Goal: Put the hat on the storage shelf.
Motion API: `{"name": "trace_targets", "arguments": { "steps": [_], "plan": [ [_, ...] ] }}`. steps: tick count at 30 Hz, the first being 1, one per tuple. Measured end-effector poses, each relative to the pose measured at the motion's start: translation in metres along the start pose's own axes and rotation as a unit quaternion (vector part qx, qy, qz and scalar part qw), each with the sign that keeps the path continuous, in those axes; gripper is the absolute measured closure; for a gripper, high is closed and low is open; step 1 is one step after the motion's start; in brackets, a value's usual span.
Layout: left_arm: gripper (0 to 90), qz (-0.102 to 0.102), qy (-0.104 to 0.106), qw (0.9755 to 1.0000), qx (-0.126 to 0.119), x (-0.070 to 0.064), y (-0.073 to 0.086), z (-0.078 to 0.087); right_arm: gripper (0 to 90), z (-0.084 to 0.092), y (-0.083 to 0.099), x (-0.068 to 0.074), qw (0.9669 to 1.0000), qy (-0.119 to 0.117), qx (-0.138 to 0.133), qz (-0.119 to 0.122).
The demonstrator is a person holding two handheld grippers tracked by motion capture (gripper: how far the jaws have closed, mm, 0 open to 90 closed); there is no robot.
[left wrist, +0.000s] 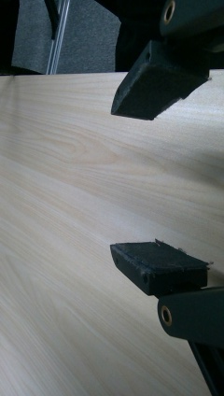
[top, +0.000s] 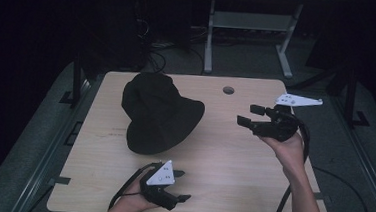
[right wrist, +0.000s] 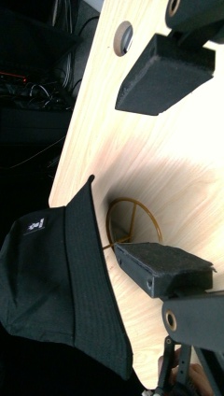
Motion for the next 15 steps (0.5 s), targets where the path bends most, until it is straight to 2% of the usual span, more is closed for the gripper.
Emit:
{"name": "trace_targets", "arguments": {
  "steps": [15],
  "plan": [
    [26.7, 0.003, -0.003, 1.0, -0.002, -0.001, 0.001, -0.001, 23.3, 0.025, 0.026, -0.005, 0.9999, 0.013, 0.006, -0.009]
  ]
}}
Point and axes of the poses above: each handheld gripper's, and its own axes: z roughly backward along the jaws, y roughly out of its underside, x roughly to its left, the point moved 5 cm from there along -z, roughly forward along the jaws, and after that the axes turned 15 degrees about -x, right-handed, at the moved point
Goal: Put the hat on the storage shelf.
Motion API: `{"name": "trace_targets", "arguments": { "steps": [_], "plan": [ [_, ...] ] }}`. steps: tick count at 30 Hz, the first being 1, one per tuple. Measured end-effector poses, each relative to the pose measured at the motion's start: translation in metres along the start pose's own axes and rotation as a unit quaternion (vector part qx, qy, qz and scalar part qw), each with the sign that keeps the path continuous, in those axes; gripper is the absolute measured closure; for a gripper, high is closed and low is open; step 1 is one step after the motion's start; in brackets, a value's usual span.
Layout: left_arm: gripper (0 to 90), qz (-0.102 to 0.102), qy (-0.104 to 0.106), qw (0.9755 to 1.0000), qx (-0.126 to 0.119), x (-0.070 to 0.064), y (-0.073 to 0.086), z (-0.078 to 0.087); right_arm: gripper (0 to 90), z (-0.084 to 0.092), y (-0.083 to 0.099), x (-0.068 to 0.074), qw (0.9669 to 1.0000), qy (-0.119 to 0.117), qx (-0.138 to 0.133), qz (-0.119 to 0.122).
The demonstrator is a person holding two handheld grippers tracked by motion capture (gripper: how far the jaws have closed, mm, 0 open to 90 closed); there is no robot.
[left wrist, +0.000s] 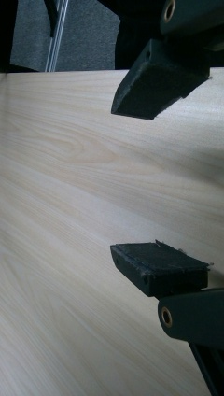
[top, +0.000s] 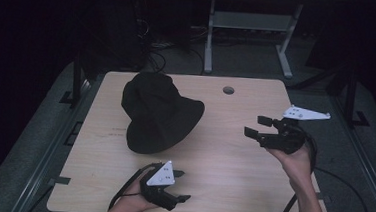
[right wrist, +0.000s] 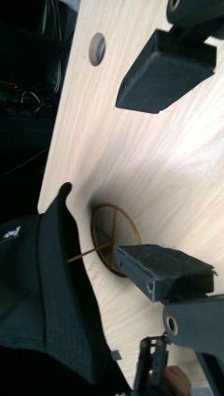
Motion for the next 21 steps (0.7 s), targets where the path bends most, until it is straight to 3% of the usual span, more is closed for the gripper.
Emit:
{"name": "trace_targets", "arguments": {
  "steps": [13, 21],
  "plan": [
    [26.7, -0.003, -0.002, 1.0, 0.003, 0.0, 0.0, 0.0, 21.9, 0.029, 0.032, -0.002, 0.9999, 0.015, 0.0, -0.007],
    [26.7, -0.007, -0.001, 1.0, 0.004, -0.002, 0.001, 0.001, 20.6, 0.05, 0.051, 0.007, 0.9996, 0.025, -0.008, 0.007]
  ]
}}
Point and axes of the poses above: each handheld gripper's, and its own axes: z roughly backward along the jaws, y roughly out of its underside, x roughly to its left, the point moved 5 cm from there along -z, roughly forward along the jaws, and after that the axes turned 15 degrees about -x, right-handed, at the moved point
